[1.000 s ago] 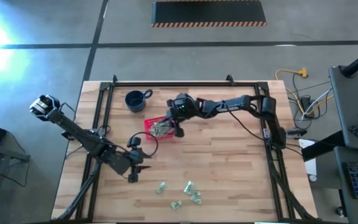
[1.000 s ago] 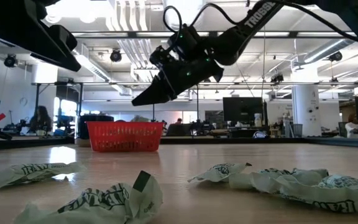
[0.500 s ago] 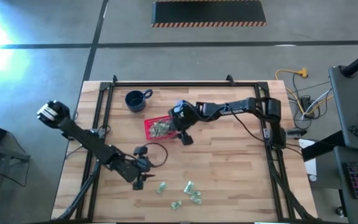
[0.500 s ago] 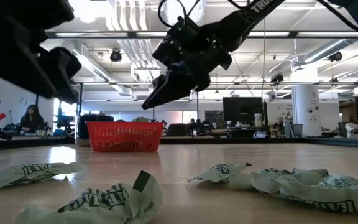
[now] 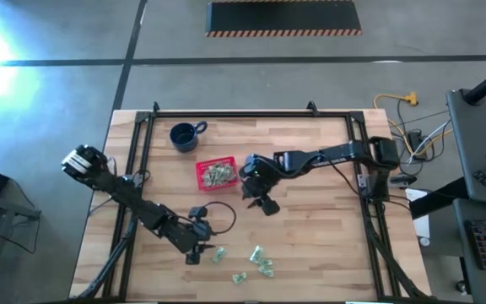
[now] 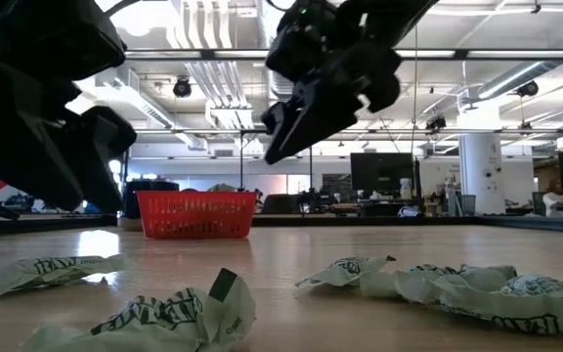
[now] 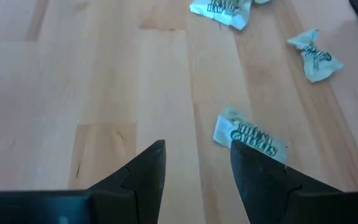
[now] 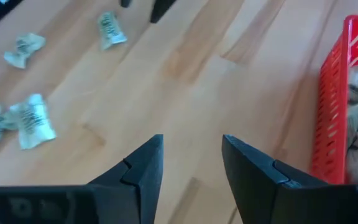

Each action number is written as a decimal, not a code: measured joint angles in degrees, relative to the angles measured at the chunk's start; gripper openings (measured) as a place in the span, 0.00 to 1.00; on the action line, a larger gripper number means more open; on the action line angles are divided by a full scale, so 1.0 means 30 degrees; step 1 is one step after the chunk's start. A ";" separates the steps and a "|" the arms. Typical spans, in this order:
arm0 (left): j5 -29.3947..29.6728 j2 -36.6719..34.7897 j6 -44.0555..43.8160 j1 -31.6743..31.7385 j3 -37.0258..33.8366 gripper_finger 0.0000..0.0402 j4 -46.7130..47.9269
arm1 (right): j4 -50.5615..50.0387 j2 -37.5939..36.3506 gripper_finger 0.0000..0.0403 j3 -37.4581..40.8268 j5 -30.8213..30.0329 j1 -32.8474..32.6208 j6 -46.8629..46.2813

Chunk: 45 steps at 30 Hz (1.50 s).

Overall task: Pick and place items into bin
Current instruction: Put the green stevia packet into the red bin

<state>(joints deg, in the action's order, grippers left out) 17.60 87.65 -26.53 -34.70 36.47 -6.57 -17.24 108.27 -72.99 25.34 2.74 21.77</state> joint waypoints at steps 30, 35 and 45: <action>-0.1669 0.4325 0.0485 0.0044 0.0408 0.39 -0.5328 | 0.6463 -0.8399 0.37 0.9861 -0.2503 -0.1525 -0.3778; -0.1622 0.4197 0.0505 0.0082 0.0294 0.25 -0.5252 | 0.6426 -0.8838 0.37 0.9990 -0.2512 -0.1542 -0.3778; -0.1332 0.3364 0.1957 0.0212 0.0226 0.02 -0.4290 | 0.6390 -0.8845 0.37 1.0018 -0.2505 -0.1535 -0.3989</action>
<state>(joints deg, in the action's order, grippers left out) 13.60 97.74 -20.66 -34.06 37.15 -19.45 1.93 81.73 -42.94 17.82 -1.87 9.80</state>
